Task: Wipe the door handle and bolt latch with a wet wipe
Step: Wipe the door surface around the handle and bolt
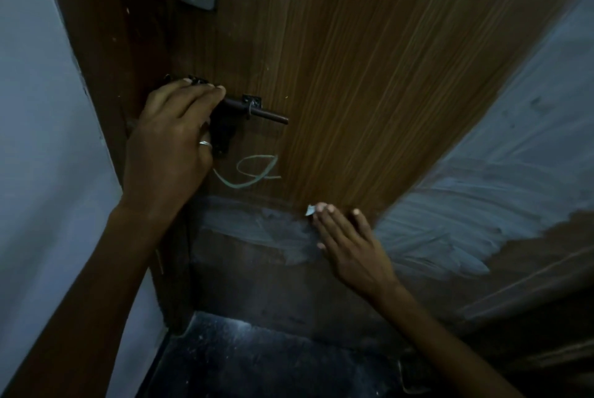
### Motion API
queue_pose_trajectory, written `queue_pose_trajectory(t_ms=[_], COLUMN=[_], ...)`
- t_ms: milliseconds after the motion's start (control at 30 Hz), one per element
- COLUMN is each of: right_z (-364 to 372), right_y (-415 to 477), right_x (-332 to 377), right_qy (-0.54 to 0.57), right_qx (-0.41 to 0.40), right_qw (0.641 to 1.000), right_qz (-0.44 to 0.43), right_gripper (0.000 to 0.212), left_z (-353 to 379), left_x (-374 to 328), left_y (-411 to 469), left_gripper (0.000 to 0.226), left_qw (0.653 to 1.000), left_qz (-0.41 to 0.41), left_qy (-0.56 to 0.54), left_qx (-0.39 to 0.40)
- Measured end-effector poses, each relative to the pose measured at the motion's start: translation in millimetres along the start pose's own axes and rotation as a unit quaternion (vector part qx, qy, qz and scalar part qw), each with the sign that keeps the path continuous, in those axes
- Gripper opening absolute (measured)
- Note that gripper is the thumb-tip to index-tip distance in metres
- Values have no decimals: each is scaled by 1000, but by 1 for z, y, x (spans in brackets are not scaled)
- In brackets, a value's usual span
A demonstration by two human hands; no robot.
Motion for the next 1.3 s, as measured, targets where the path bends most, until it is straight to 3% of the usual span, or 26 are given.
queue_pose_trajectory(t_ms=[267, 367, 600, 700, 1000, 1167, 1300], right_z=[-156, -184, -58, -28, -89, -55, -33], right_y=[97, 129, 97, 78, 116, 135, 146], right_x=[-119, -115, 18, 44, -2, 68, 114], right_qy=[-64, -68, 14, 15, 10, 63, 67], right_qx=[-155, -171, -65, -28, -110, -70, -37], right_qw=[972, 969, 998, 999, 985, 993, 997], right_qz=[162, 165, -5, -40, 131, 74, 24], right_gripper=[59, 62, 58, 60, 58, 59, 60], left_z=[2, 1, -3, -5, -9, -13, -12], left_x=[-2, -4, -4, -5, -5, -5, 1], left_y=[0, 1, 1, 1, 3, -15, -52], left_gripper=[57, 60, 70, 67, 66, 76, 69], left_qw=[1000, 1000, 1000, 1000, 999, 999, 998], left_qz=[-11, -13, -16, -10, -4, -18, -36], left_qy=[-4, -5, -3, -2, -14, -24, -36], left_qx=[-2, -2, 16, 19, 32, 42, 21])
Point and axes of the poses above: each hand's wrist, its own y-axis towards the middle knuckle, its own z-axis out of the palm, x = y × z, the point moved 1 cm from there along y, towards the middle knuckle, and after that the axes turned 7 degrees about x, right-handed, at the moved point
